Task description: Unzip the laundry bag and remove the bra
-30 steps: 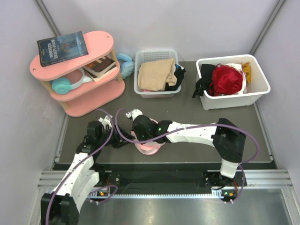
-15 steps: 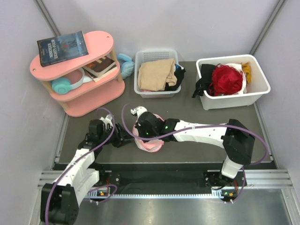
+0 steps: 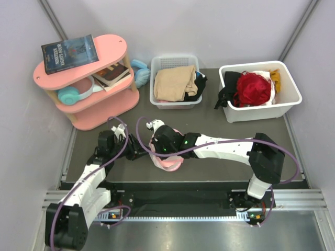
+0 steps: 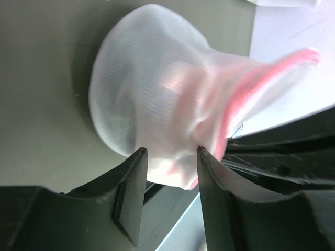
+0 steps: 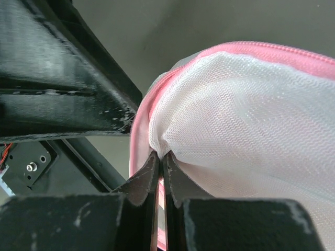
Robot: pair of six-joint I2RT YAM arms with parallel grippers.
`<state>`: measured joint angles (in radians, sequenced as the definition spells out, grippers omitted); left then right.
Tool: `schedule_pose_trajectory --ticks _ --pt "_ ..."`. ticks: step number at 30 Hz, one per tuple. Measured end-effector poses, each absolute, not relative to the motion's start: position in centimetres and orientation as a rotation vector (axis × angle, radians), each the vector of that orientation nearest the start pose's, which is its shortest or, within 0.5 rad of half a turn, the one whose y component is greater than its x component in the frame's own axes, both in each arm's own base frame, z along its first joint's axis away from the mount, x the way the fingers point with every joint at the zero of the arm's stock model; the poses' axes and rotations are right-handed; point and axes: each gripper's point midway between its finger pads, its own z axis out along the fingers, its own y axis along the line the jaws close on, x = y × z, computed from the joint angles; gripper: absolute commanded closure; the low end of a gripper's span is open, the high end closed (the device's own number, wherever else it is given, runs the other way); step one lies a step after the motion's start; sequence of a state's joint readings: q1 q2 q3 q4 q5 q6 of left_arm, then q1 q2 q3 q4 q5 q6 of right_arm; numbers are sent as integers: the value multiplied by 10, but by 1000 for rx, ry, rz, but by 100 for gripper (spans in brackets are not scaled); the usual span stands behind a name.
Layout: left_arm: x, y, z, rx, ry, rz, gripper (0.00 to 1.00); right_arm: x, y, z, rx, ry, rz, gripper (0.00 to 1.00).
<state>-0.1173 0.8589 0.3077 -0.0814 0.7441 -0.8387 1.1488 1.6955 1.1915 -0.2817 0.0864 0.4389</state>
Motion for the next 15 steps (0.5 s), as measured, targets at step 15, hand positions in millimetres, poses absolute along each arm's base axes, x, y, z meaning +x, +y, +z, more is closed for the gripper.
schedule_pose_trajectory --ticks 15 --pt "198 -169 132 -285 2194 -1362 50 180 407 105 -810 2327 644 100"
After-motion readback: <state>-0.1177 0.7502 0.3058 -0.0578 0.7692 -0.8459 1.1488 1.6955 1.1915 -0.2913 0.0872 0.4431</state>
